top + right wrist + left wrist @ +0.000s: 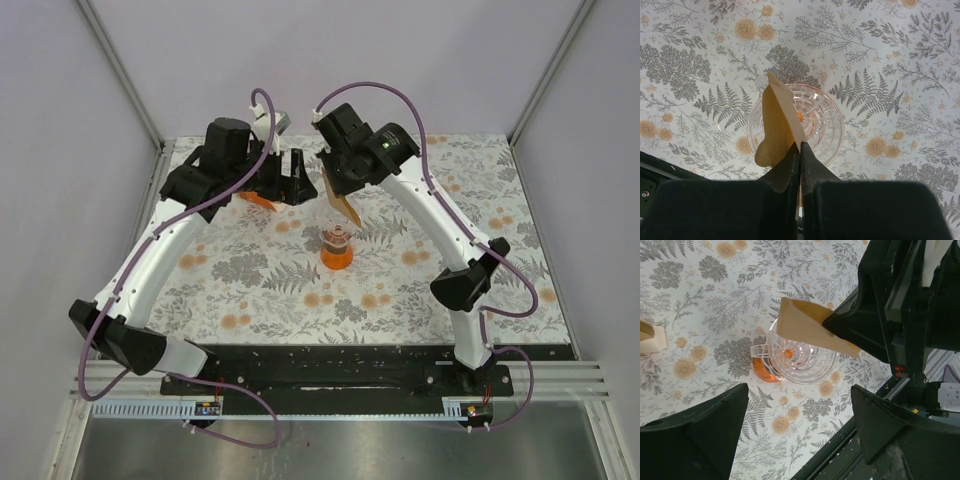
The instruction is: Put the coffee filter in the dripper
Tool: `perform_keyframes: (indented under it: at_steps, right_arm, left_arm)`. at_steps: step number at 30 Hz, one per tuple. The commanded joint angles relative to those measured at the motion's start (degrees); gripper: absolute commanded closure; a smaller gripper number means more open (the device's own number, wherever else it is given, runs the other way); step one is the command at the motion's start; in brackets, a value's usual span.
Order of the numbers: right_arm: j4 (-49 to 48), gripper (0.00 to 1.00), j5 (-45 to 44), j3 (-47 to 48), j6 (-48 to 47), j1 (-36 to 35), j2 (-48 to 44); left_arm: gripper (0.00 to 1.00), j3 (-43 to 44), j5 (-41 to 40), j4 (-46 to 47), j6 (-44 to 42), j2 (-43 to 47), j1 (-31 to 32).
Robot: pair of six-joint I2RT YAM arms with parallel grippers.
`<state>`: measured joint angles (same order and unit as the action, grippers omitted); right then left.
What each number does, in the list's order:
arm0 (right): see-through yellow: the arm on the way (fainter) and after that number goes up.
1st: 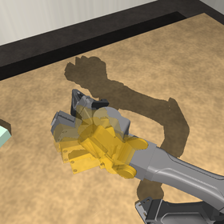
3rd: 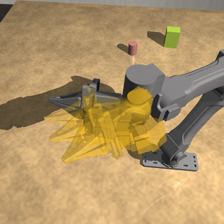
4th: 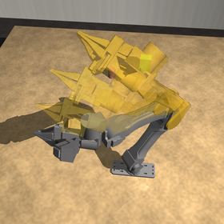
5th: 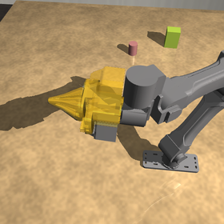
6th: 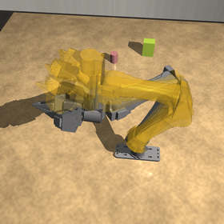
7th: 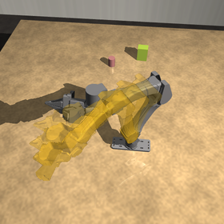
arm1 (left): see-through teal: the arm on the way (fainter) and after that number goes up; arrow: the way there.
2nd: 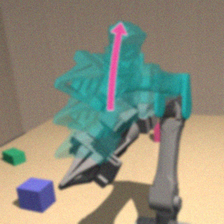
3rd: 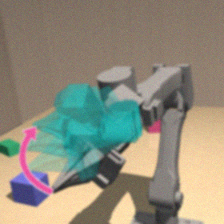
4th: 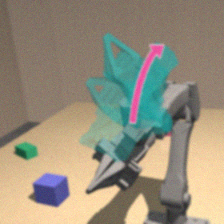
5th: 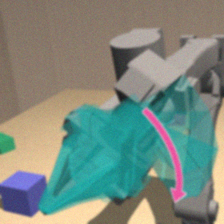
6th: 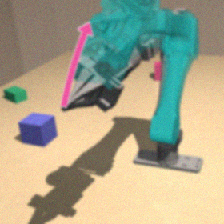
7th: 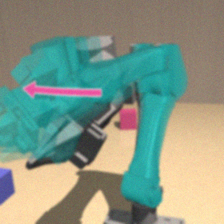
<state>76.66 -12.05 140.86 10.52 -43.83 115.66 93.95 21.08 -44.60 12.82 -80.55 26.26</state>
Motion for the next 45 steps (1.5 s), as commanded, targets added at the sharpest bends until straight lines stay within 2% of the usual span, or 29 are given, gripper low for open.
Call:
perform_keyframes:
  at_steps: [1,8,17,25,29,31,36,42,45]
  right_arm:
    - [13.6,1.00,2.1,-0.4,0.9,0.5,0.8]
    - [12.6,1.00,3.4,-1.4,1.5,0.6,1.0]
    - [9.9,1.00,5.4,-4.4,2.0,0.5,-0.7]
    - [8.6,1.00,5.2,-5.0,1.5,0.6,-1.5]
    - [8.2,0.94,4.7,-5.2,1.0,0.5,-1.7]
    - [8.1,0.92,4.1,-5.4,0.8,0.8,-1.7]
    - [6.7,0.84,2.2,-8.0,0.8,1.6,-2.7]
    - [3.1,0.75,2.6,-10.7,0.8,2.0,-4.7]
    - [1.9,0.64,2.7,-11.0,0.7,2.1,-5.4]
  left_arm:
    - [0.14,-1.8,-1.7,4.5,5.5,-1.4,1.4]
    - [0.13,-2.0,-4.5,7.3,9.0,-3.4,2.7]
    - [0.19,0.9,-6.9,7.6,9.3,-8.4,2.7]
    - [0.44,0.8,-8.2,7.0,7.2,-10.7,2.7]
    - [0.57,-0.1,-9.9,6.5,5.8,-10.9,2.7]
    - [0.61,-0.4,-11.1,6.5,5.0,-10.6,2.7]
    - [0.63,-1.3,-13.1,6.5,3.3,-8.9,2.7]
    - [0.62,-3.4,-11.6,7.7,2.7,-7.0,2.7]
    - [0.60,-3.6,-10.5,8.0,2.9,-6.6,2.7]
